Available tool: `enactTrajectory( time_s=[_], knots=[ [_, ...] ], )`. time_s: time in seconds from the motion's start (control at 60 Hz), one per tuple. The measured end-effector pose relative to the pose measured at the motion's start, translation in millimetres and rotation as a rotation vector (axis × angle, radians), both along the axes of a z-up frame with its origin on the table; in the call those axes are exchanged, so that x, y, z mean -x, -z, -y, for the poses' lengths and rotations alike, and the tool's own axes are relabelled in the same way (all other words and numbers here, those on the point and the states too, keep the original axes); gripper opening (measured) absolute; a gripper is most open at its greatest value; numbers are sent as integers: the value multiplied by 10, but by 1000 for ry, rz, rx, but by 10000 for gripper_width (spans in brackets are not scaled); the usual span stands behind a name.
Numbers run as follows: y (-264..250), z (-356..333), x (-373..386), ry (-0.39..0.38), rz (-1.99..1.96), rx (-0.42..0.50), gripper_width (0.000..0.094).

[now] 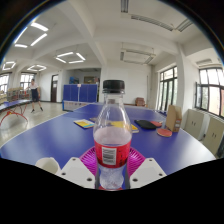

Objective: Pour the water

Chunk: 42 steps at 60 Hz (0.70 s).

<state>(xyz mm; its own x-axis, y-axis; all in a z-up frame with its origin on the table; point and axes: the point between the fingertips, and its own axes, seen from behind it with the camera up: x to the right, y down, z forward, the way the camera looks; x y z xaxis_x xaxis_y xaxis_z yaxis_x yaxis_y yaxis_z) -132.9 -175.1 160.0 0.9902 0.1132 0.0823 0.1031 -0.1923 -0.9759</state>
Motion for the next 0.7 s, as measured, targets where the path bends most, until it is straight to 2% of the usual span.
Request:
enactTrajectory(
  time_s=[0.2,0.233,0.25,0.333,0.417,0.5,0.517,0.567,0.583,0.617,0.7],
  knots=[
    [683,-3,-40,4,-22,105,342],
    [495,28,-299,-1,-27,62,338],
    [628,31,-57,3,-20,72,342],
    [641,11,-146,15,-42,62,349],
    [635,22,-115,24,-77,70,450],
    [715,49,-129,28,-75,129,557],
    [738,63,-142,34,-73,146,605],
    [704,131,-173,51,-70,179,839],
    [689,155,-165,56,-69,187,867],
    [670,208,-178,65,-65,204,833],
    [568,471,-242,94,-46,242,861]
  ],
)
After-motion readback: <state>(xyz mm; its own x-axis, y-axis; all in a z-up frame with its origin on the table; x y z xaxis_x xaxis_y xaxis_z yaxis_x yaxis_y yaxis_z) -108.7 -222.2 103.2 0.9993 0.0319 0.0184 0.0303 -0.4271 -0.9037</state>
